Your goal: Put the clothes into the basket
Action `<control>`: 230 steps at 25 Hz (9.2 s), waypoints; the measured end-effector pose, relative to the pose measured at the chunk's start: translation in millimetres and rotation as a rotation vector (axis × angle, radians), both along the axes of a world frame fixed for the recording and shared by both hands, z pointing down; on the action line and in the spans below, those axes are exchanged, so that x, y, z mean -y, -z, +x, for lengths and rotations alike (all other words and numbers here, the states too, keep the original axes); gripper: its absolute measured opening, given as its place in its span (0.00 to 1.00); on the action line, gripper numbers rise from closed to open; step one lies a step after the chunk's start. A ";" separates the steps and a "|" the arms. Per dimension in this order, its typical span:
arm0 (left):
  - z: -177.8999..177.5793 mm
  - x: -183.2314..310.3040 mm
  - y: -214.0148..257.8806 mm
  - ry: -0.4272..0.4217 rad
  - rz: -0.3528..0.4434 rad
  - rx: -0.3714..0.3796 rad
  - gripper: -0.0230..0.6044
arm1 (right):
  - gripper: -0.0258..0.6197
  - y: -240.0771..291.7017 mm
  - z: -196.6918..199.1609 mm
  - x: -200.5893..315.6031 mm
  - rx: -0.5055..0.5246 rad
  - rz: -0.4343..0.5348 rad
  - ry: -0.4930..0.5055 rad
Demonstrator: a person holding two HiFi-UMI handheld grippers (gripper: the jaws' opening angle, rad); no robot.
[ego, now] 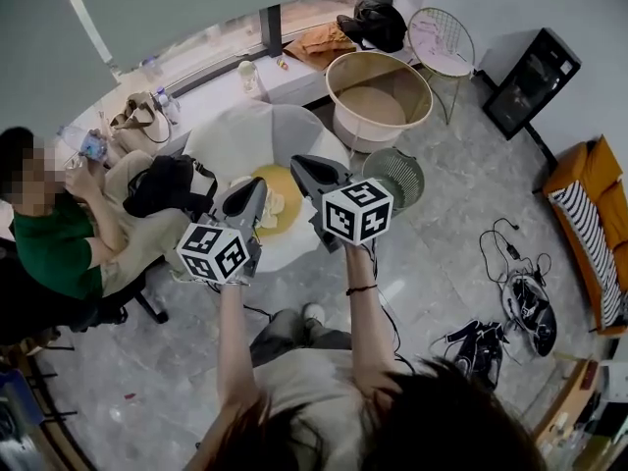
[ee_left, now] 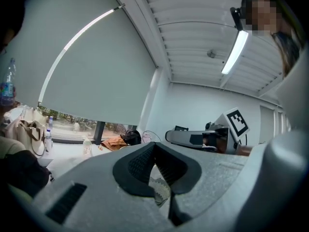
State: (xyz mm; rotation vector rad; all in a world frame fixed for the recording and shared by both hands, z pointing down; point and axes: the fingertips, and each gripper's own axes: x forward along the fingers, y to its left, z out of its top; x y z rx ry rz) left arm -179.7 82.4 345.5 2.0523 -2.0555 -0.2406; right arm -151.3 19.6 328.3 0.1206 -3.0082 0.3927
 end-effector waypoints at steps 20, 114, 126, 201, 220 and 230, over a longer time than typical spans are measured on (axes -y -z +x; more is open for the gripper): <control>-98.9 18.2 -41.8 -0.005 -0.079 -0.062 0.05 | 0.05 -40.8 -105.3 21.8 -0.065 -0.074 -0.002; -224.5 68.7 -626.7 0.284 -0.318 -0.527 0.05 | 0.12 -737.0 -267.7 75.8 -0.911 -0.244 0.347; -210.2 67.7 -550.5 0.287 -0.334 -0.538 0.05 | 0.11 -637.2 -263.7 67.7 -0.812 -0.302 0.347; -110.7 95.2 -56.8 -0.065 -0.020 -0.191 0.05 | 0.11 -87.8 -126.5 122.5 -0.237 -0.241 -0.085; -7.2 215.1 -47.6 -0.246 -0.031 -0.195 0.05 | 0.11 -72.5 -9.9 237.4 -0.198 -0.260 -0.270; 52.5 275.9 -52.7 -0.313 -0.056 -0.194 0.05 | 0.11 -81.6 50.9 299.8 -0.207 -0.284 -0.329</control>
